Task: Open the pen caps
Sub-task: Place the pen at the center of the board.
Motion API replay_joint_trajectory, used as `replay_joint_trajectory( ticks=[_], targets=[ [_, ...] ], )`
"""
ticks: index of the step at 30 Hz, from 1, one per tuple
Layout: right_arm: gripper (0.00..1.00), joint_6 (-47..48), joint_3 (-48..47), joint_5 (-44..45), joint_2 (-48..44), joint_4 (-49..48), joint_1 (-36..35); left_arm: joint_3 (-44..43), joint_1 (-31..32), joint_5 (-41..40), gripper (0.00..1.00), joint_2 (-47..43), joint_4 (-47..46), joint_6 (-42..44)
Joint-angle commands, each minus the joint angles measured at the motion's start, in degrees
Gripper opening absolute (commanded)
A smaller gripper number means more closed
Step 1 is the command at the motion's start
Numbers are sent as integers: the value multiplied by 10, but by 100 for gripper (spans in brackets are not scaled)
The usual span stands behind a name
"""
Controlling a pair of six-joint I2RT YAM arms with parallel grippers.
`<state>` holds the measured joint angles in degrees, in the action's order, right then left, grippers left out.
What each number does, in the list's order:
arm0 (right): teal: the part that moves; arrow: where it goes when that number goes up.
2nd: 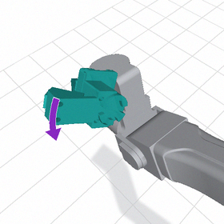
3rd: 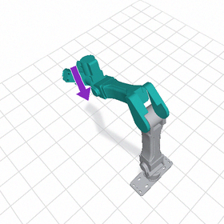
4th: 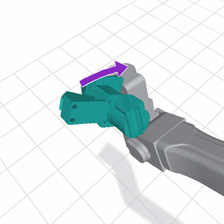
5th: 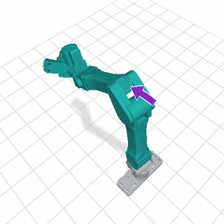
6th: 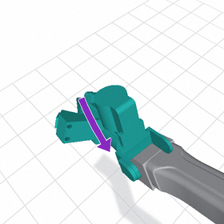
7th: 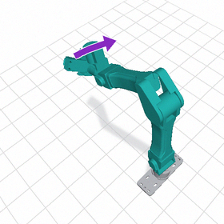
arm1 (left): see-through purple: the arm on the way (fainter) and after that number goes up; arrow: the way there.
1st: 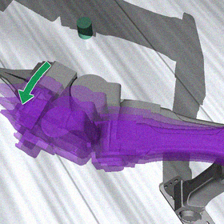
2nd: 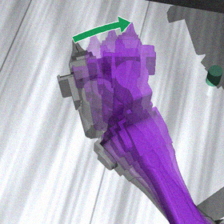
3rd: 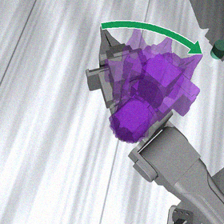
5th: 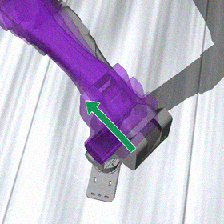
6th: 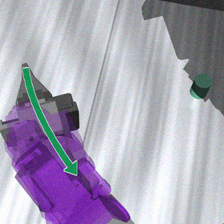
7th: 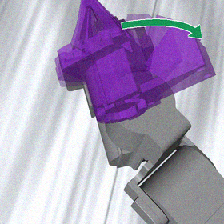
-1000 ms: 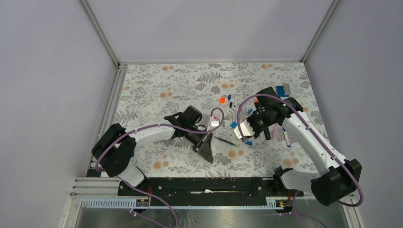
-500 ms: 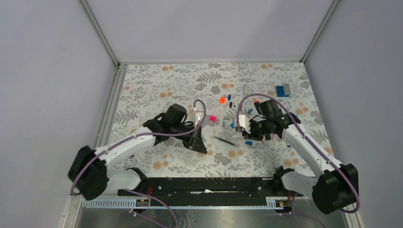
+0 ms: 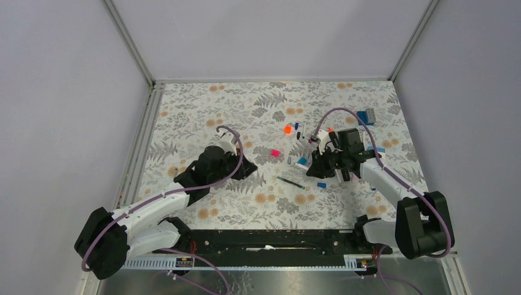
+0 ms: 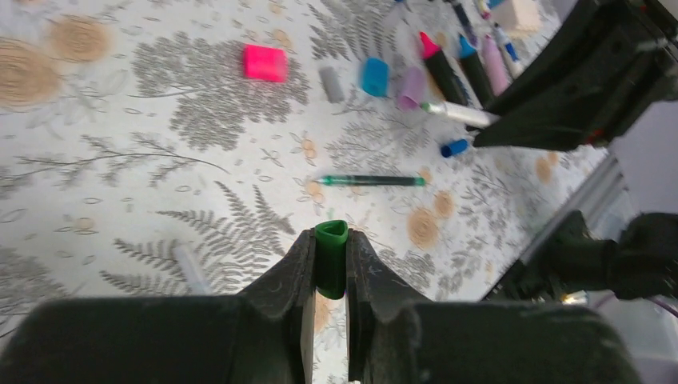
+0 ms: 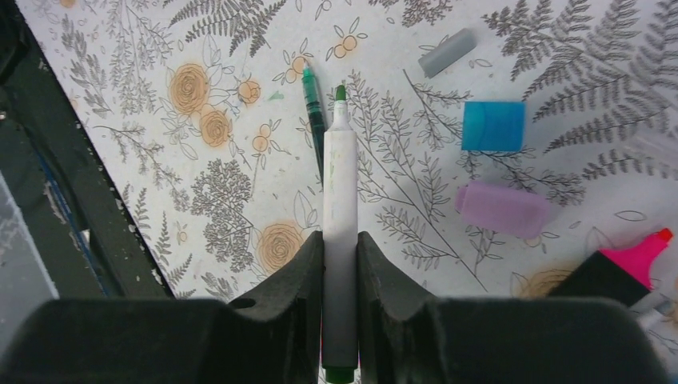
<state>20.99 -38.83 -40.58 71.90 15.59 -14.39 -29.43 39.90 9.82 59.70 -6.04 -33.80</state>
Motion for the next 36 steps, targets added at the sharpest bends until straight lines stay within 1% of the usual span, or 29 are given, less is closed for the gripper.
replay_joint_trajectory(
  ticks=[1,4,7,14,19,23,26,30,36],
  targets=[
    [3,-27,-25,-36,16,-11,-3,-33,-3,-108,0,-29,25,46],
    [4,-5,-28,-35,23,9,-14,-14,-3,-125,0,-55,7,64],
    [4,14,-32,-17,32,22,-33,12,-3,-129,0,-51,-12,61],
    [8,18,-39,27,62,17,-81,-4,-3,-128,0,38,-30,43],
    [8,10,-38,51,73,4,-93,-12,-3,-157,0,81,-32,34],
    [9,5,-31,64,69,-9,-114,-8,-3,-198,0,105,-12,-1],
    [10,-13,-23,111,66,-34,-119,-18,-3,-213,0,125,9,-13],
    [14,-44,-15,177,67,-62,-119,-32,-4,-195,0,142,19,-14],
    [15,-54,-13,173,84,-65,-118,-57,0,-128,0,169,11,1]
  ],
)
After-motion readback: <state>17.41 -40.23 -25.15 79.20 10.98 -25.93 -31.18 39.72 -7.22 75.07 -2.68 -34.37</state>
